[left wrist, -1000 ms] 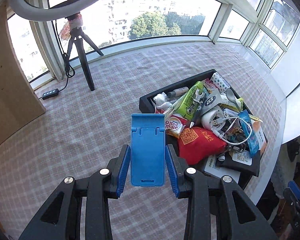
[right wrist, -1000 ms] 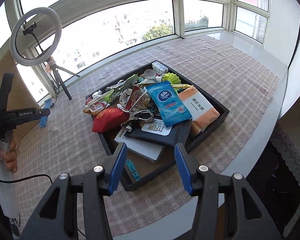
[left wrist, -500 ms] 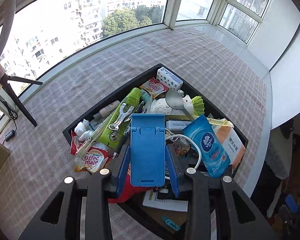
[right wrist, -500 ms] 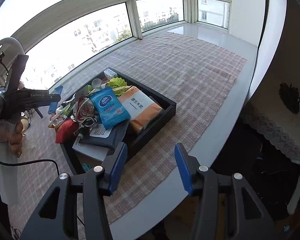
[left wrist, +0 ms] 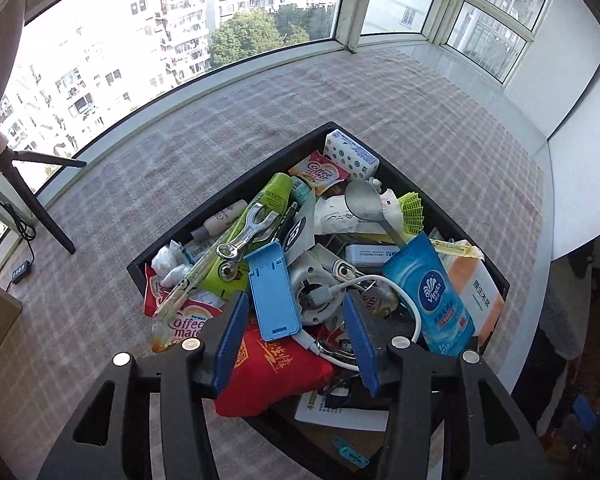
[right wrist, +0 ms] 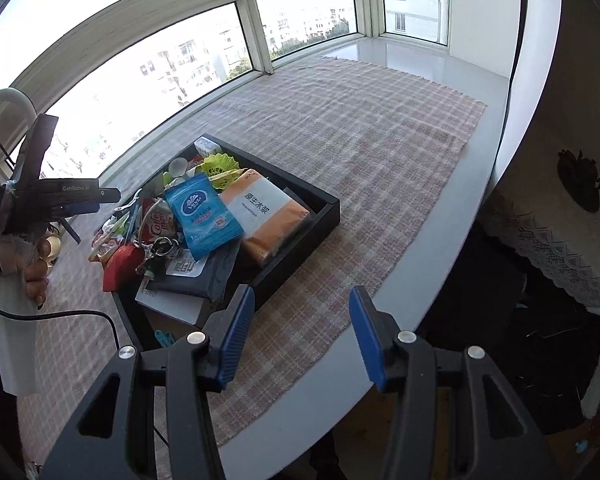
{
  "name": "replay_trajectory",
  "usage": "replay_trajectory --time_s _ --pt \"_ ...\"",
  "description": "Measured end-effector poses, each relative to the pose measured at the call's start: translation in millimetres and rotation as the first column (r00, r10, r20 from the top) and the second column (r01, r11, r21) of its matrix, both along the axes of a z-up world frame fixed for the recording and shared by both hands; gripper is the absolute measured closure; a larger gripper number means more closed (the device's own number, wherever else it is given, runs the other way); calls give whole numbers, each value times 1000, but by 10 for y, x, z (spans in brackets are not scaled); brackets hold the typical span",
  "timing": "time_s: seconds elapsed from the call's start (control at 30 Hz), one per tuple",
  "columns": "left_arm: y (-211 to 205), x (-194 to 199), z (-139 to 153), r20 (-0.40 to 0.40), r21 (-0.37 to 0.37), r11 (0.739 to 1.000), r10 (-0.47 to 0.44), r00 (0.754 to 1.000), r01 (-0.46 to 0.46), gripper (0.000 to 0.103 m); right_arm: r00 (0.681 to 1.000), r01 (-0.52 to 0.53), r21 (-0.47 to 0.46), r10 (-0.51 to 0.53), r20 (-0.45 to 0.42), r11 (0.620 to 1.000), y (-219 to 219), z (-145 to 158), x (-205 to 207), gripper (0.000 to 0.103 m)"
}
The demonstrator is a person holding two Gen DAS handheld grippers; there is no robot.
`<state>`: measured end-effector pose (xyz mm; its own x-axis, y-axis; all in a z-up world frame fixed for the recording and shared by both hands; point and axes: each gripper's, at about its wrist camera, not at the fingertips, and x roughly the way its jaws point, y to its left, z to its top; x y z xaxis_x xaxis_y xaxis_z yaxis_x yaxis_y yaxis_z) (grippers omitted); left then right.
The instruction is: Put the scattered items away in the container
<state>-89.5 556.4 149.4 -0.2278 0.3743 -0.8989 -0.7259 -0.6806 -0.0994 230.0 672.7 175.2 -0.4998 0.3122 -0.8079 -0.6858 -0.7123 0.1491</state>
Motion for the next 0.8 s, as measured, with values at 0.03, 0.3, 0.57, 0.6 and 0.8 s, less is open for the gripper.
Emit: replay_trajectory --time_s 0.03,0.3,0.57,0.6,0.8 --pt "-57 -9 10 3 3 1000 7 1000 -7 56 1000 -10 1 10 1 1000 -20 2 -29 54" --pt "-765 -34 145 -35 17 995 101 994 -101 48 995 -104 1 104 -7 995 -281 17 -313 54" --pt "-1823 49 203 -81 13 966 259 963 -259 38 965 -261 -5 261 -6 965 -824 -20 -789 52" --pt "-1966 75 209 -96 10 960 280 955 -280 36 959 -284 -6 284 -3 959 -909 -28 -853 52" --pt "-2872 290 176 -128 11 901 432 893 -434 26 911 -413 -16 413 1 911 -1482 -86 -1205 51"
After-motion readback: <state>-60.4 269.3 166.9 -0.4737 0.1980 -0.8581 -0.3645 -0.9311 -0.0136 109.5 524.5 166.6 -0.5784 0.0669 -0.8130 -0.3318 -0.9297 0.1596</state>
